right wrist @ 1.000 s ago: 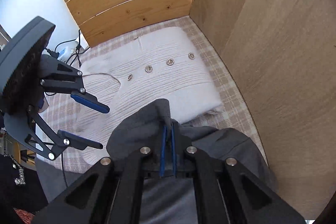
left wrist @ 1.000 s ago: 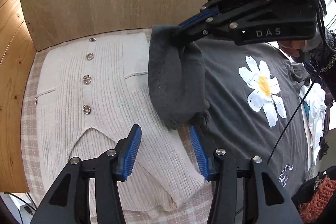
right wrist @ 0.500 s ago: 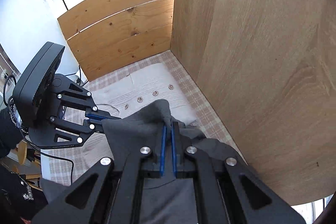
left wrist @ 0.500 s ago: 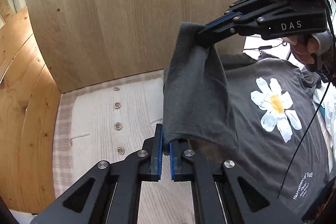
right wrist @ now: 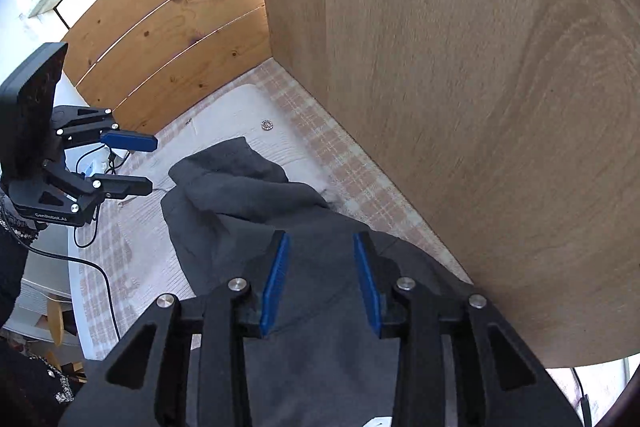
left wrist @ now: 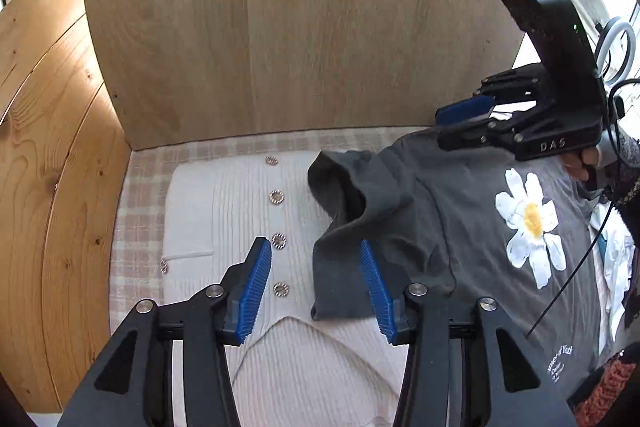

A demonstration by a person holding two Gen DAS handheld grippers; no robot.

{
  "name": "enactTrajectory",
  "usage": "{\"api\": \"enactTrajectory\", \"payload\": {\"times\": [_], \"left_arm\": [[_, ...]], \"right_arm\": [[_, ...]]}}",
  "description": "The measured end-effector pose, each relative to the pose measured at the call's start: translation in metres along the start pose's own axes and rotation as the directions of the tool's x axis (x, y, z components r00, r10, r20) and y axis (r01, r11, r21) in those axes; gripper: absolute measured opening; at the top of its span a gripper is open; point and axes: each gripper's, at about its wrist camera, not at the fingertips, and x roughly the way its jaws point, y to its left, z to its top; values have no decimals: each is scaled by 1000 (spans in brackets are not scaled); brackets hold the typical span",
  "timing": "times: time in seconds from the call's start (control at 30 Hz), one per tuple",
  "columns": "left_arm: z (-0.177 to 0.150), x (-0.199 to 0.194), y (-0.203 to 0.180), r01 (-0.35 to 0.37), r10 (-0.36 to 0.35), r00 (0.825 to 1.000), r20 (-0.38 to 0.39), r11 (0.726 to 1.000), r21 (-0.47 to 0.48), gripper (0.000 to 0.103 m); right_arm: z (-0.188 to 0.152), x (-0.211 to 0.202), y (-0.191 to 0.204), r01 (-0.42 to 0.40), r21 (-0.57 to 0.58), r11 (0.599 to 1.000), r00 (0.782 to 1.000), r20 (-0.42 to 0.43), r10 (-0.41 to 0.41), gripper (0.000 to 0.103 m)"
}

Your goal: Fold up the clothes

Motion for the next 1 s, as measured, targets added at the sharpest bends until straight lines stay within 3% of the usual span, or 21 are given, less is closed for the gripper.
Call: {"api": "enactTrajectory", "payload": {"times": [0.1, 0.23, 0.3, 0.37, 0.43, 0.6, 0.67, 0.77, 0.87, 0.93, 1.0], "left_arm": [[32, 12, 2, 93, -95, 995, -18, 994, -65, 45], [49, 41, 13, 116, -133, 983, -127, 984, -133, 41], [49, 52, 10, 133, -157, 974, -164, 980, -147, 30], [50, 59, 3, 158, -183, 968, -173, 976, -149, 9], [49, 61, -4, 176, -198, 966, -164, 974, -143, 1], [51, 42, -7, 155, -167, 983, -79, 979, -135, 1], [47, 20, 3, 129, -132, 991, -5, 977, -172, 1], [40, 6, 24, 79, -72, 997, 37, 964, -253, 2], [38, 25, 36, 6, -13, 1000, -26, 964, -266, 1], [37, 28, 41, -27, 18, 999, -33, 965, -261, 12], [28, 14, 45, 27, -29, 1000, -3, 963, -267, 25]], "right_arm": [[-6, 13, 3, 46, -45, 998, 999, -19, -47, 33], [-19, 25, -2, 112, -85, 990, 992, -44, -116, 33], [-28, 28, -11, 99, -62, 993, 993, -58, -102, 33], [-39, 33, -21, 105, -36, 994, 992, -73, -107, 33], [-49, 40, -30, 116, -9, 993, 989, -90, -116, 33], [-66, 57, -43, 186, 21, 982, 973, -144, -181, 33], [-70, 55, -46, 200, 34, 979, 972, -133, -194, 34], [-75, 53, -48, 228, 44, 973, 967, -127, -221, 34], [-74, 54, -47, 241, 30, 970, 962, -140, -234, 35], [-73, 55, -49, 241, 46, 969, 960, -156, -231, 35], [-72, 54, -52, 253, 55, 966, 956, -169, -241, 35]]}}
